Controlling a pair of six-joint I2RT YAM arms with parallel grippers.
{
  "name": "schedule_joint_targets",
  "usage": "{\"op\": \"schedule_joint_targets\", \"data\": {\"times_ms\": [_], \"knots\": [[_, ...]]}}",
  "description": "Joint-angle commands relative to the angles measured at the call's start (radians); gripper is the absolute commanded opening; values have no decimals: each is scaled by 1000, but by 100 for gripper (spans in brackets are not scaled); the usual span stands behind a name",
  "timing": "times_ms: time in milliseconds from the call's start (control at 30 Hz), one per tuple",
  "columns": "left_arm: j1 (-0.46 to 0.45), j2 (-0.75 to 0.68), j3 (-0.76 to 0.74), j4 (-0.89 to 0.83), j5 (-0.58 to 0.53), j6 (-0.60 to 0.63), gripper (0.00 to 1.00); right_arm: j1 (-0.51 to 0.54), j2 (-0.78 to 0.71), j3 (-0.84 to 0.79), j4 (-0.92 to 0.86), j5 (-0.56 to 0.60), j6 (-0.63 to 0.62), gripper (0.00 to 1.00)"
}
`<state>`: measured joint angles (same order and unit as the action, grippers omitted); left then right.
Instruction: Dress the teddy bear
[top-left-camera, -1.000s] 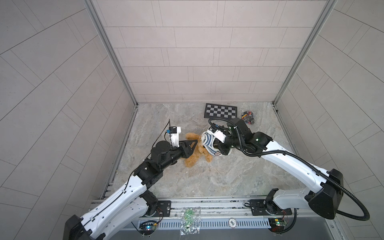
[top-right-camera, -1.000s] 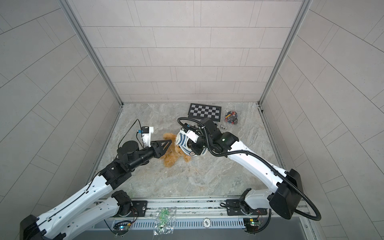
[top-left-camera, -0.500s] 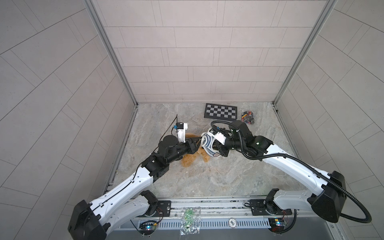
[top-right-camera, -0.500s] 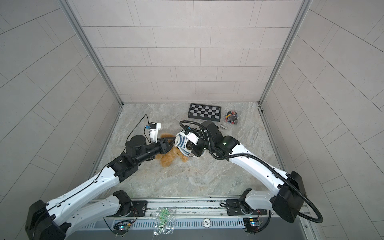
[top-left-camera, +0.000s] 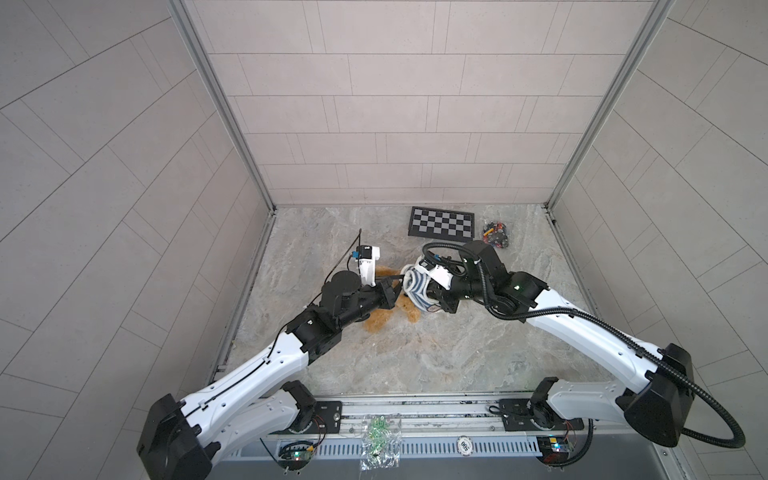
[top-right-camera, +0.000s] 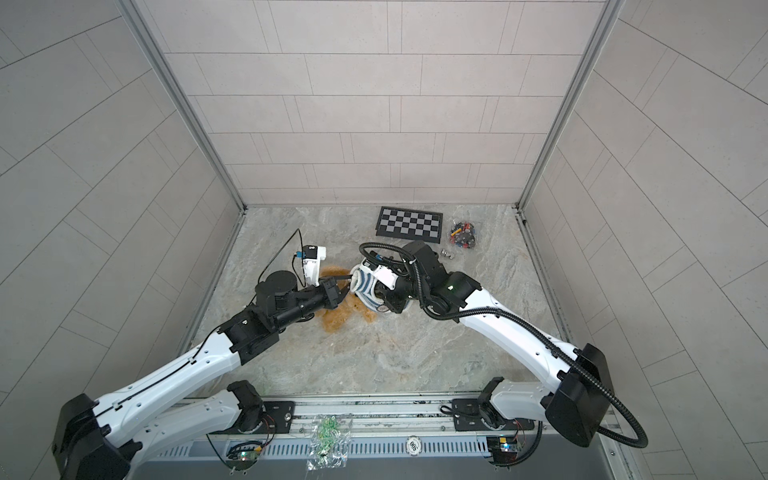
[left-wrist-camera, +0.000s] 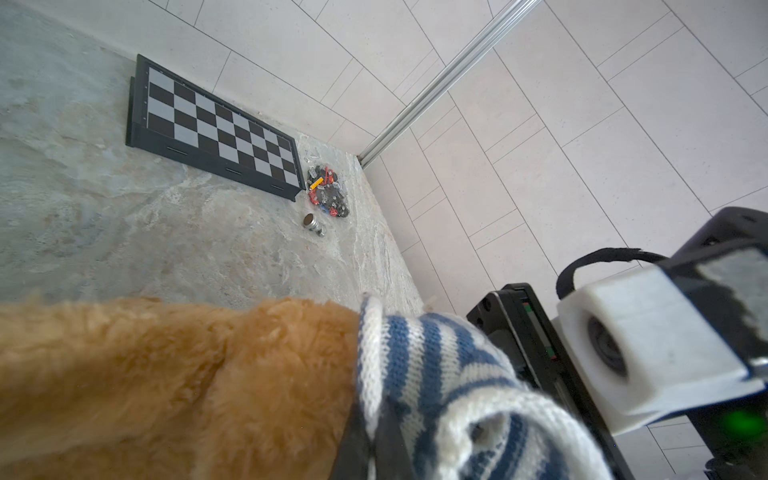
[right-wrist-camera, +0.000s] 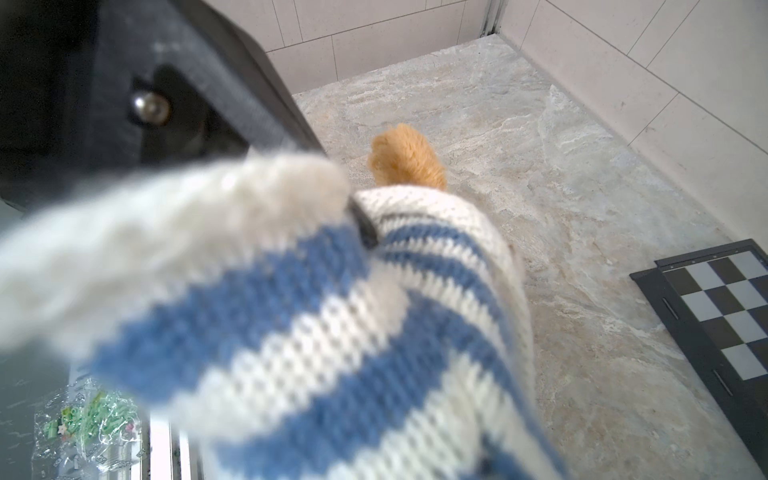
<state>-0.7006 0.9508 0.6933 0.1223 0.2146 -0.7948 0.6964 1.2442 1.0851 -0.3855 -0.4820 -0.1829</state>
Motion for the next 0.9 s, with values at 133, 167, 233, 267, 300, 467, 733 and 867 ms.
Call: {"op": "schedule_joint_targets", "data": {"times_ms": [133, 167, 233, 267, 300, 467, 733, 867], "knots": [[65, -18, -2, -84, -31, -10, 0, 49, -87, -11, -23, 16, -125, 0], [66, -7, 4, -102, -29, -5, 0, 51, -98, -20, -7, 16, -122, 0], [66, 13, 3, -124, -27, -2, 0, 51, -126, -46, 39, 25, -104, 0], [66, 19, -6, -130, -21, -1, 0, 51, -137, -56, 58, 31, -94, 0], [66, 20, -16, -131, -14, -3, 0, 51, -146, -61, 74, 39, -80, 0], [65, -18, -68, -195, 0, 20, 0, 51, -167, -88, 116, 79, -11, 0], [54, -32, -48, -253, 62, 108, 6, 49, -151, -88, 183, 130, 154, 0], [36, -61, -22, -219, 82, 131, 12, 52, -123, -54, 167, 156, 245, 0]]}}
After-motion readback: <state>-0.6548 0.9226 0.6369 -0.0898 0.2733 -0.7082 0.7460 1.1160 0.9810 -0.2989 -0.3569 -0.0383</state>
